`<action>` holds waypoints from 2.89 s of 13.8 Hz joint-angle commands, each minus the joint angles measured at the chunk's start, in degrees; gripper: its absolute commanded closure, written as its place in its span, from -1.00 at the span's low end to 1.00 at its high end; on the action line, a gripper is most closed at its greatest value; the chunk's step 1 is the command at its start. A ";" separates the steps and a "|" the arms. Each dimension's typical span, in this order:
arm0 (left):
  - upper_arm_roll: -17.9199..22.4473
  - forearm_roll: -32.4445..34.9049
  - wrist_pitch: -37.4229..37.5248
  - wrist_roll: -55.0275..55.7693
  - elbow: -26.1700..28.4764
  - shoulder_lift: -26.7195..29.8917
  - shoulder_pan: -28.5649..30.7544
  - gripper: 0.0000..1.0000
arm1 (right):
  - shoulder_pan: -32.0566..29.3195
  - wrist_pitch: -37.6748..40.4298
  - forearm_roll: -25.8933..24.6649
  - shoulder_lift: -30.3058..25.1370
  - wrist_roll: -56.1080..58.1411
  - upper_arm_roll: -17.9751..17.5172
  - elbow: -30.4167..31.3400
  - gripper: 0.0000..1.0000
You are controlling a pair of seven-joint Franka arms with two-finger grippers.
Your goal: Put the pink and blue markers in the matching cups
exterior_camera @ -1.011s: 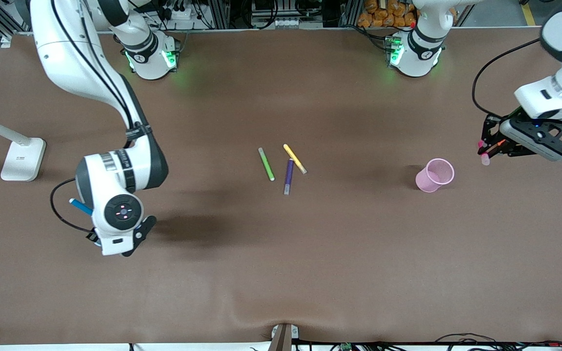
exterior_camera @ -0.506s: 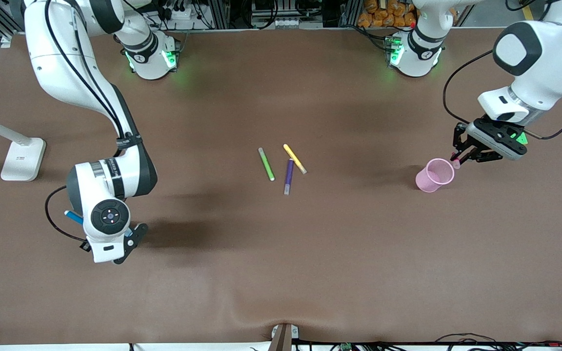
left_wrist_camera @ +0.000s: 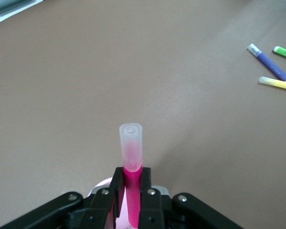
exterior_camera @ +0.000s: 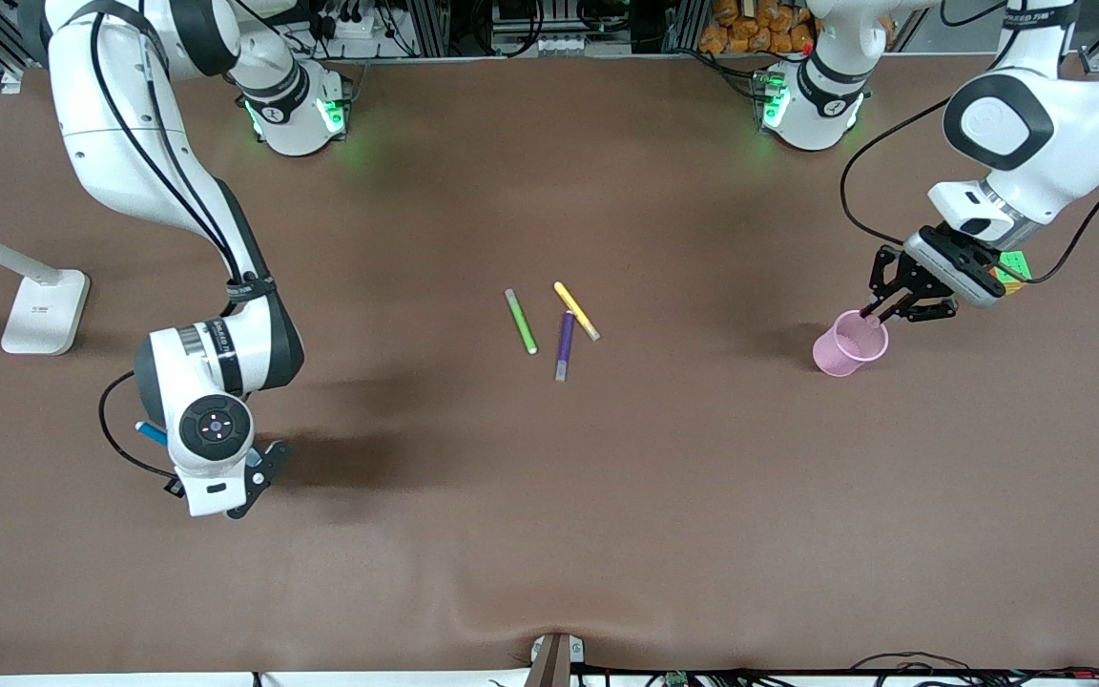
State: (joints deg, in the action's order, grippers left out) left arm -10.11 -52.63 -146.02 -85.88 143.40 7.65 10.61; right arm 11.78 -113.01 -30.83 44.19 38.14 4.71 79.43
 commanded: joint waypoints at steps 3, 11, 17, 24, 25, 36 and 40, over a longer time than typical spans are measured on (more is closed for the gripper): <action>-0.26 -5.89 -0.67 -8.59 -0.93 -4.65 2.31 1.00 | -0.79 -0.28 -1.25 0.02 -4.21 -0.84 0.38 -0.54; -0.17 -13.72 -0.32 -17.22 -2.16 -10.28 3.10 1.00 | -0.96 0.60 -0.55 -1.73 -4.21 -1.02 -0.32 -1.00; -0.52 -13.29 0.03 -9.87 -4.71 -11.43 3.81 -1.00 | -2.01 1.04 7.51 -8.05 -4.48 -1.11 -2.42 -1.00; -5.70 11.80 3.80 39.30 -14.36 -11.25 3.63 -1.00 | -2.72 10.08 20.54 -21.59 -13.77 -0.84 -3.14 -1.00; -6.41 16.64 5.46 47.30 -16.47 -11.42 3.63 -1.00 | -2.81 11.83 22.64 -23.43 -17.97 -0.84 -2.53 -1.00; -15.81 49.01 37.36 90.88 -39.59 -11.34 3.54 -1.00 | -5.89 16.07 30.48 -41.36 -38.48 -0.75 9.24 -1.00; -15.82 50.43 47.65 91.06 -47.33 -11.34 3.63 -1.00 | -10.27 11.70 34.34 -47.33 -38.93 -1.19 17.57 -1.00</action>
State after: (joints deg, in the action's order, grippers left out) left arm -25.40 -3.59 -103.37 4.36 100.16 -3.28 13.68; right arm 4.55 -97.50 0.92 2.29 0.07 4.66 89.15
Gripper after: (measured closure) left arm 0.000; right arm 0.000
